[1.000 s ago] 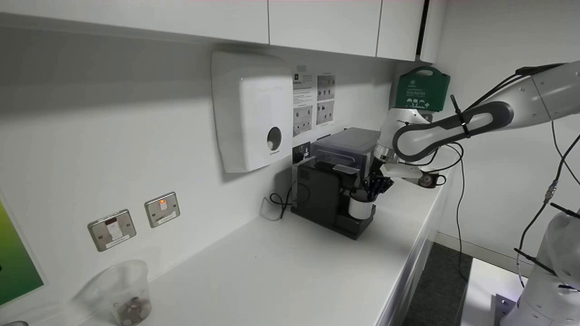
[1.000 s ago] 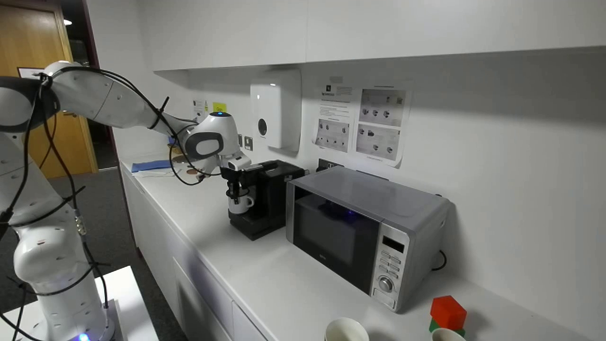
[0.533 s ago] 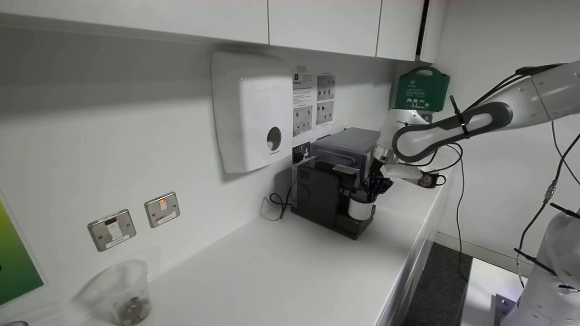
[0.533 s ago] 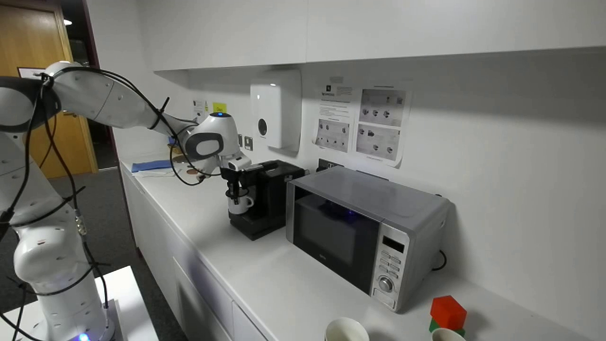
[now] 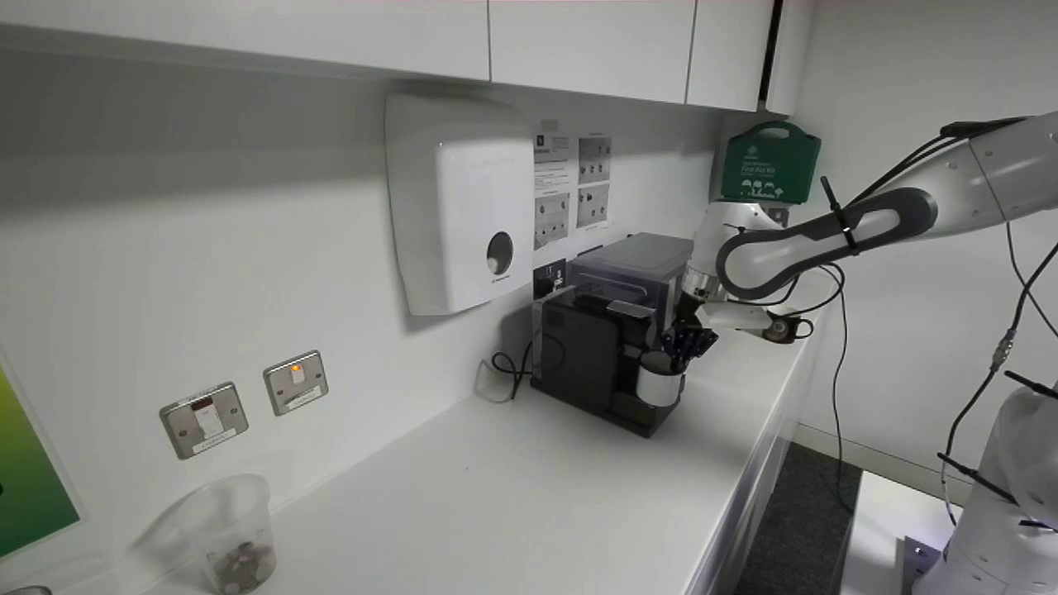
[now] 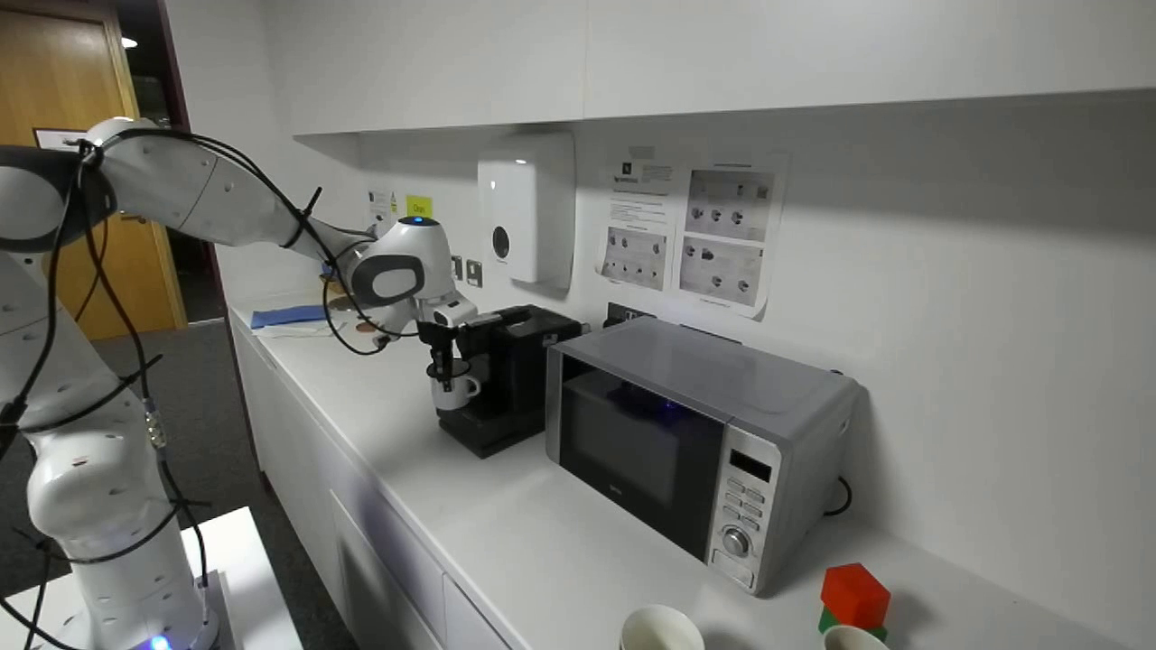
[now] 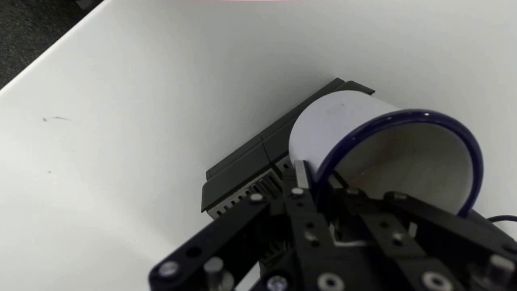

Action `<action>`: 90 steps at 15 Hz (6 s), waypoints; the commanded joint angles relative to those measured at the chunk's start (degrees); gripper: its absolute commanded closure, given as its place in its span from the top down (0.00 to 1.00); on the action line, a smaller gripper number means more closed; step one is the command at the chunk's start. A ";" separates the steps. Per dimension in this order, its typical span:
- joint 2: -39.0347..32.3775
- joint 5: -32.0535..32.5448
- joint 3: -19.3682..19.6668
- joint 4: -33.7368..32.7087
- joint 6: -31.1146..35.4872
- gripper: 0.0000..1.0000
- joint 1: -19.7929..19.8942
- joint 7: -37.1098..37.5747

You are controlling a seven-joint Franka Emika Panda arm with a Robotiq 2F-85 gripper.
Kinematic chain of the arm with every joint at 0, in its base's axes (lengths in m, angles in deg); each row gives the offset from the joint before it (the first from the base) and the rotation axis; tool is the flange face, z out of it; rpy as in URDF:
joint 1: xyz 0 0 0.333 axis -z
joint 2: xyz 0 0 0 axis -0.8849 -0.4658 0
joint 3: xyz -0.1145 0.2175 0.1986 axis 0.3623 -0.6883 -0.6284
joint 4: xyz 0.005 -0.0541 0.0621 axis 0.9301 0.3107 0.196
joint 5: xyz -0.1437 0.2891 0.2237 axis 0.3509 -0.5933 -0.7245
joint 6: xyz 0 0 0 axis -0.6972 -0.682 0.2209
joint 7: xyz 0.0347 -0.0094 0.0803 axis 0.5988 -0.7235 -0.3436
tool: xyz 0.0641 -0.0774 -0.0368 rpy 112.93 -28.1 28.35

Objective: Put the cup on the coffee maker and then remove it and put it back on the table

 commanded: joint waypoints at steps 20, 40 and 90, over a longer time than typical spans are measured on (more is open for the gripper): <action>12.84 -4.96 -0.62 10.93 -1.94 0.02 -2.38 -2.05; 13.34 -8.43 -4.57 18.60 -0.06 0.02 -4.82 -1.32; 21.77 -8.78 -0.56 23.39 4.28 1.00 -0.74 -1.23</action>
